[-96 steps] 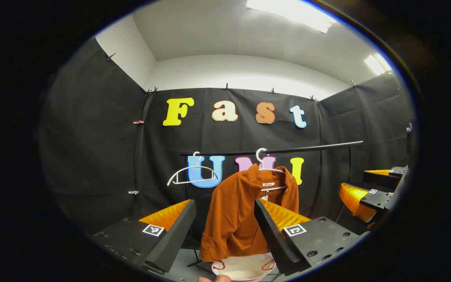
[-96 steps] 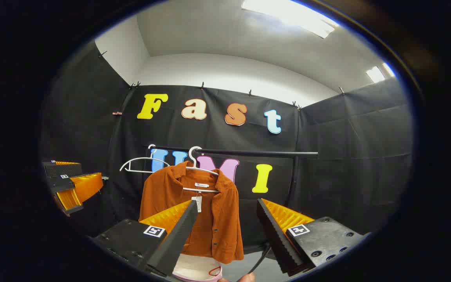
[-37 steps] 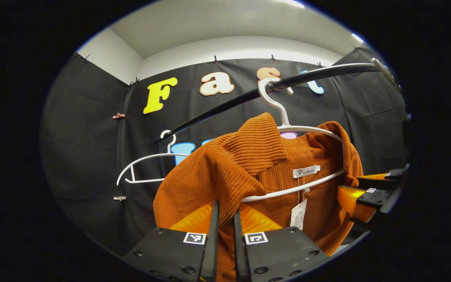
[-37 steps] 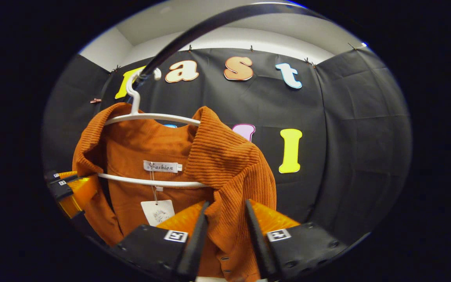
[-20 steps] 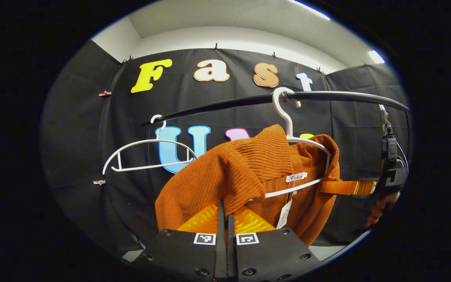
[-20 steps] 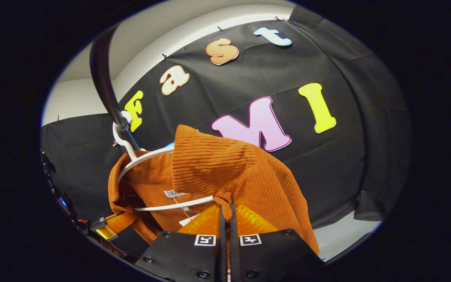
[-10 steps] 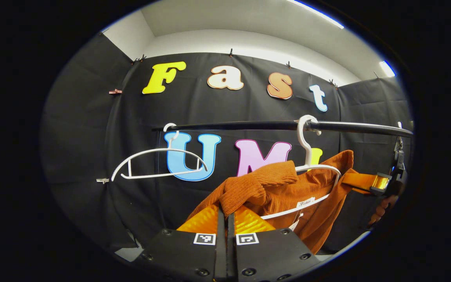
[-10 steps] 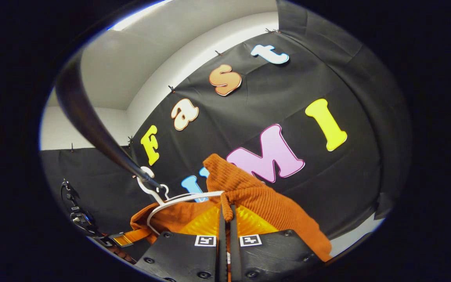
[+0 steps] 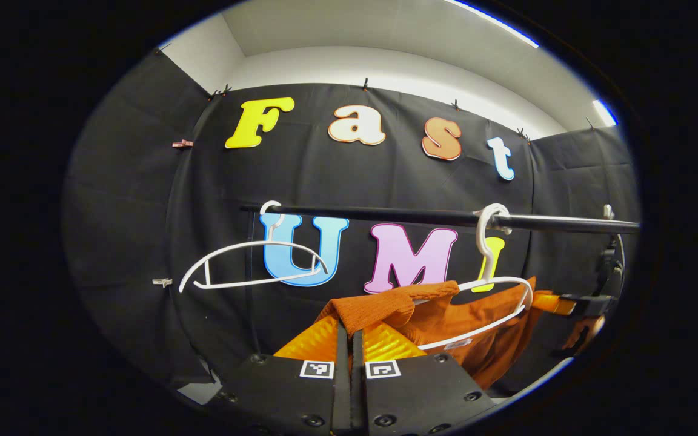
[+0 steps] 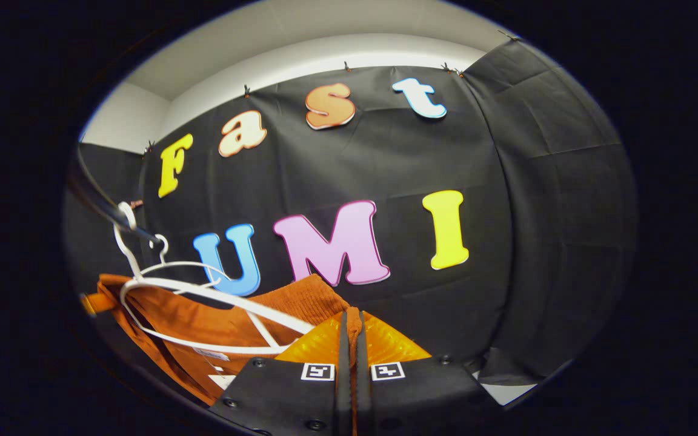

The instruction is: Grasp the clothes on the hanger with both hands and then place them into the laundry hamper below.

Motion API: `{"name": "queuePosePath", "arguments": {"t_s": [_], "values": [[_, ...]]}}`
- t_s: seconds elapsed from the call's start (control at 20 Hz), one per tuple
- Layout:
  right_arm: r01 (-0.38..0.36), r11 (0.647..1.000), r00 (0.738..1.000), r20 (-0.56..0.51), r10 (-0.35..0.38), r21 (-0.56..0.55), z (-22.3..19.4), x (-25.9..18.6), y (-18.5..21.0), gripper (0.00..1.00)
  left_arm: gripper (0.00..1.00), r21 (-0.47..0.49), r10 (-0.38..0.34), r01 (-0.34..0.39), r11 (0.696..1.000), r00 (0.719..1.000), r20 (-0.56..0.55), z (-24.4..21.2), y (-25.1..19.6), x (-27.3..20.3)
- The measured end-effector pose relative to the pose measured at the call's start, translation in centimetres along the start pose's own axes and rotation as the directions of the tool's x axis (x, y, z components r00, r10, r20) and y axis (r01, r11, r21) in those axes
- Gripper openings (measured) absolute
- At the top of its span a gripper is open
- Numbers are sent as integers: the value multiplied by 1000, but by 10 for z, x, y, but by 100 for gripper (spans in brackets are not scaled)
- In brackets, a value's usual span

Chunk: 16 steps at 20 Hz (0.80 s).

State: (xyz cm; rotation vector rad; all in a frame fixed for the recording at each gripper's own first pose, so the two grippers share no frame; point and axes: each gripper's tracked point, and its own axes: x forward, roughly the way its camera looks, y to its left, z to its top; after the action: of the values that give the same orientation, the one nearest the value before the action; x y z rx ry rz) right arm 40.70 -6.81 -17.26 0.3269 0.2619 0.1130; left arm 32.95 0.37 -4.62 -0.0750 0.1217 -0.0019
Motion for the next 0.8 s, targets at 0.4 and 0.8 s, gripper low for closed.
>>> {"name": "queuePosePath", "arguments": {"t_s": [0.4, 0.8], "values": [[-116, 978, 985, -107, 136, 174, -86, -25, 50, 7, 5, 11, 68, -67, 998, 997, -40, -27, 41, -7], [-257, 943, 944, -152, 292, 212, -111, -61, 119, 7, 5, 32, 150, -146, 989, 977, -150, -87, 85, -18]]}}
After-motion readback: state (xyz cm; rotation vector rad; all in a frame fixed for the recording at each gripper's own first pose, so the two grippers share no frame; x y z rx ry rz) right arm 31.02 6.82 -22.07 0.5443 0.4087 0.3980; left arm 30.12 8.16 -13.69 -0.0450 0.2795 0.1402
